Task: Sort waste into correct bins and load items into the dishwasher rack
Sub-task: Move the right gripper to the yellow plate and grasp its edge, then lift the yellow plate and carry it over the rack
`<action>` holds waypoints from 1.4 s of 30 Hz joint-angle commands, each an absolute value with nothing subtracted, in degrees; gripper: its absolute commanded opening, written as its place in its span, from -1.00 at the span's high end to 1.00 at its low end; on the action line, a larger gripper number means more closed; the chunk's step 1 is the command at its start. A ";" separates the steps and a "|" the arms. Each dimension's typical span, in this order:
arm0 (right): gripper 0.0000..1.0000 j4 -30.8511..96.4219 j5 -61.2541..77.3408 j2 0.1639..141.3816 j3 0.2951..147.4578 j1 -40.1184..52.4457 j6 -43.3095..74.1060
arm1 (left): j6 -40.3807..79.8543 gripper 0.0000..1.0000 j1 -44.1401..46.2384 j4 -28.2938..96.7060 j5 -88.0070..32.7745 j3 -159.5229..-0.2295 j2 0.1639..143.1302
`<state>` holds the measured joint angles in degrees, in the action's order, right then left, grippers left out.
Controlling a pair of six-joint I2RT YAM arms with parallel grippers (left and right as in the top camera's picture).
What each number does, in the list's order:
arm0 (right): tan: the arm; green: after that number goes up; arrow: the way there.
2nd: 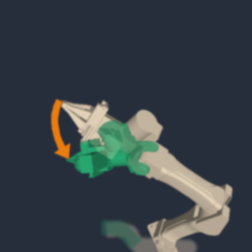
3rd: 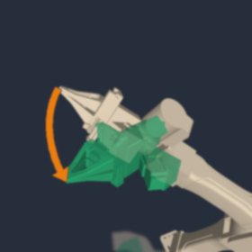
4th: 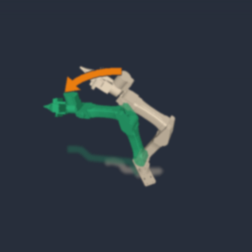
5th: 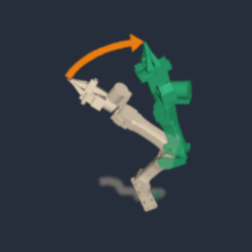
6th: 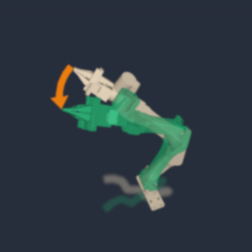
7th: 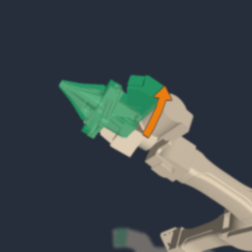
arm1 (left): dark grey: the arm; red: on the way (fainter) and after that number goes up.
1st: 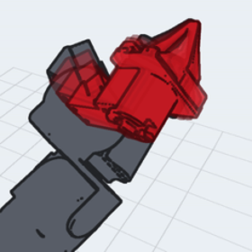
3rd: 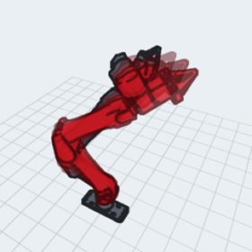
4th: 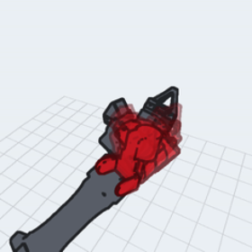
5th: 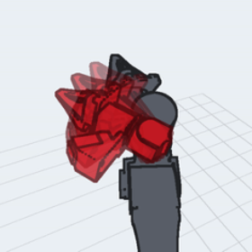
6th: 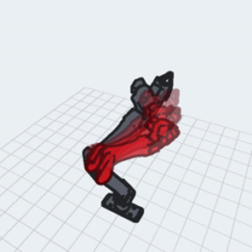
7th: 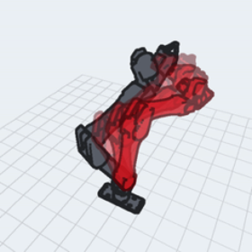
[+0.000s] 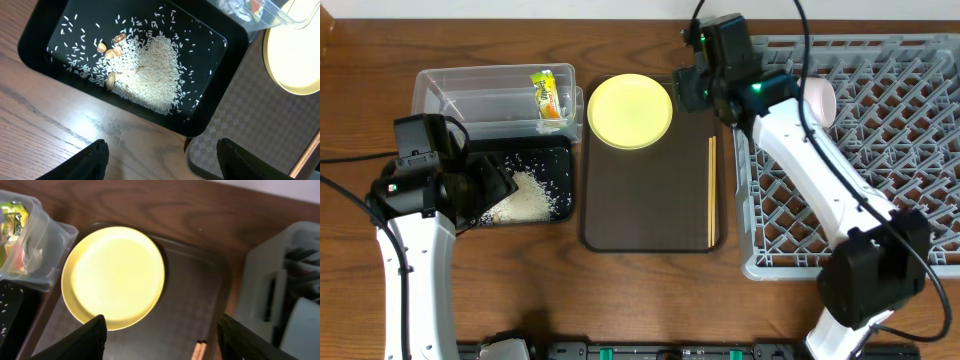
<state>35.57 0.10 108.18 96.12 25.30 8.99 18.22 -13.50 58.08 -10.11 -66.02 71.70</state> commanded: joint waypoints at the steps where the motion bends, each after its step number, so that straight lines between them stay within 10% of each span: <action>1: -0.36 35.46 1.08 110.45 96.18 26.63 10.70 | 18.76 -0.45 -13.80 58.26 -9.80 -66.32 71.85; 27: 0.00 26.39 -5.58 130.69 96.18 30.30 26.33 | 18.76 -0.45 -13.80 58.26 -9.80 -66.32 71.85; 37: 0.89 29.85 -7.33 131.41 96.20 30.50 26.35 | 18.76 -0.45 -13.80 58.33 -9.82 -66.32 71.85; 42: 0.98 33.47 -10.87 131.31 96.23 29.78 26.30 | 18.76 -0.45 -13.80 58.63 -9.80 -66.32 71.85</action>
<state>31.38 -7.18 130.32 96.95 30.41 26.68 18.24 -13.50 58.28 -10.11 -66.02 71.70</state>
